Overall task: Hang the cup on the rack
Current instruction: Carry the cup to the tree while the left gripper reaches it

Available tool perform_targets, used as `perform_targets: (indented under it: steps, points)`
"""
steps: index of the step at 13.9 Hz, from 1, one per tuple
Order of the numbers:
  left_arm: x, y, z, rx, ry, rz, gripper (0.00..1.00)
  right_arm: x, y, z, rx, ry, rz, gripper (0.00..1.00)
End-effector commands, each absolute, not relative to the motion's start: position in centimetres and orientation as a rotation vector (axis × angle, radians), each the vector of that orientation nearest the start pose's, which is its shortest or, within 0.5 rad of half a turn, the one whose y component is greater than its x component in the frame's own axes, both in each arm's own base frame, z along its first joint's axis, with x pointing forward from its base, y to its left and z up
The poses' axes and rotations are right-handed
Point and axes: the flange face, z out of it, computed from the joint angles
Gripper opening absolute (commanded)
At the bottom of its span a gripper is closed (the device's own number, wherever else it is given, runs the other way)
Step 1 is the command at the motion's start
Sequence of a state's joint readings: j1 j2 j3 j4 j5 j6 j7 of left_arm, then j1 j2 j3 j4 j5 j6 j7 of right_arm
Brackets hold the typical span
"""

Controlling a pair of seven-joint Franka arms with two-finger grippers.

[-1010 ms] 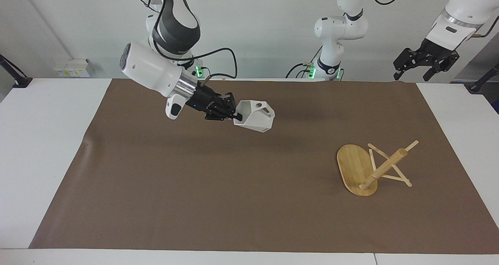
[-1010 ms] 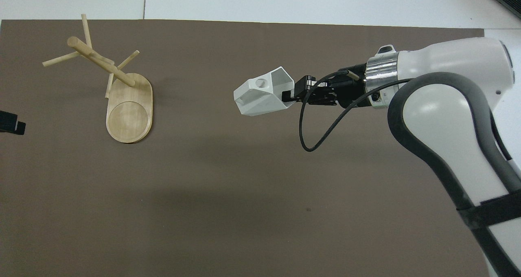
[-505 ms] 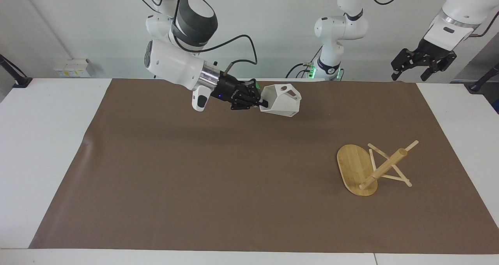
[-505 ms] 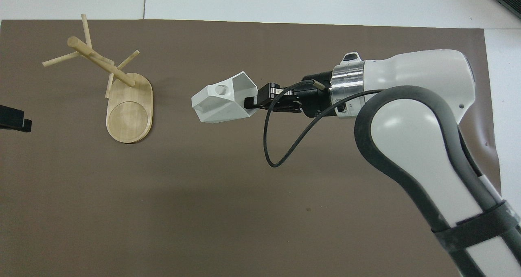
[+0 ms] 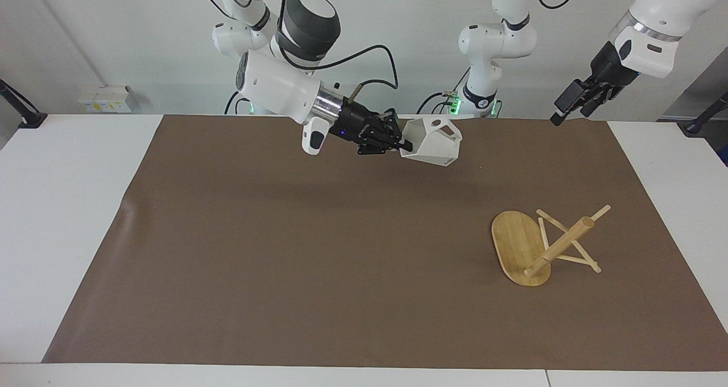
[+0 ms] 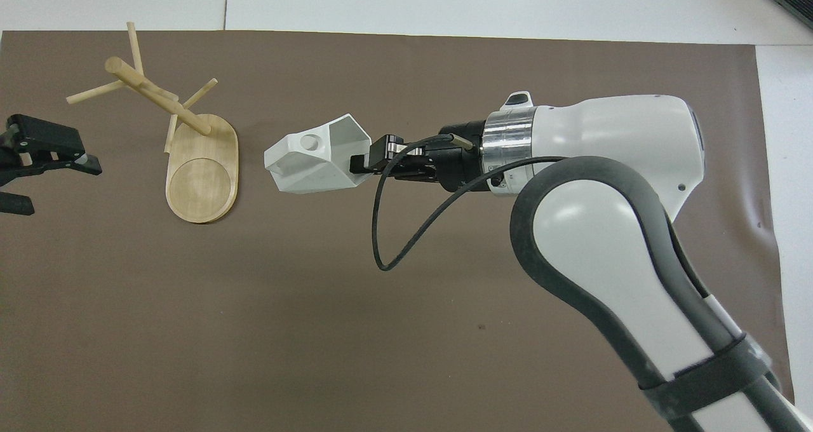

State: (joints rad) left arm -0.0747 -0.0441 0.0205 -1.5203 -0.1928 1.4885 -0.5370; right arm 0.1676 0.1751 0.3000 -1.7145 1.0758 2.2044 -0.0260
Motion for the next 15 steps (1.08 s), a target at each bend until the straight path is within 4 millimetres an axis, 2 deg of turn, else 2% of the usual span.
perform_targets:
  steps: [1,2,4,6,9,11,14,15]
  points:
    - [53.0,-7.0,66.6,-3.199,-1.111,0.127,1.0,56.3,31.8,54.1,-2.067,0.116,-0.071,0.0]
    - [53.0,-7.4,66.7,-3.171,-1.246,0.158,1.0,56.3,32.2,54.1,-2.066,0.124,-0.082,0.0]
    - [53.1,-8.7,66.3,-3.13,-1.407,0.238,1.0,55.7,33.7,54.3,-2.055,0.182,-0.094,0.0]
    - [53.4,-9.2,66.3,-3.027,-1.667,0.317,1.0,55.0,35.2,54.4,-2.047,0.207,-0.127,0.0]
    - [55.0,-11.3,63.9,-2.773,-2.011,0.547,1.0,54.5,36.0,54.4,-2.044,0.217,-0.113,0.0]
    - [55.4,-11.6,63.4,-2.668,-2.14,0.648,1.0,54.1,36.6,54.4,-2.043,0.224,-0.098,0.0]
    - [57.1,-11.1,62.2,-2.458,-2.385,0.844,1.0,54.1,36.6,54.4,-2.041,0.232,-0.093,0.0]
    - [57.6,-11.0,62.0,-2.378,-2.472,0.86,1.0,54.1,36.6,54.4,-2.042,0.231,-0.091,0.0]
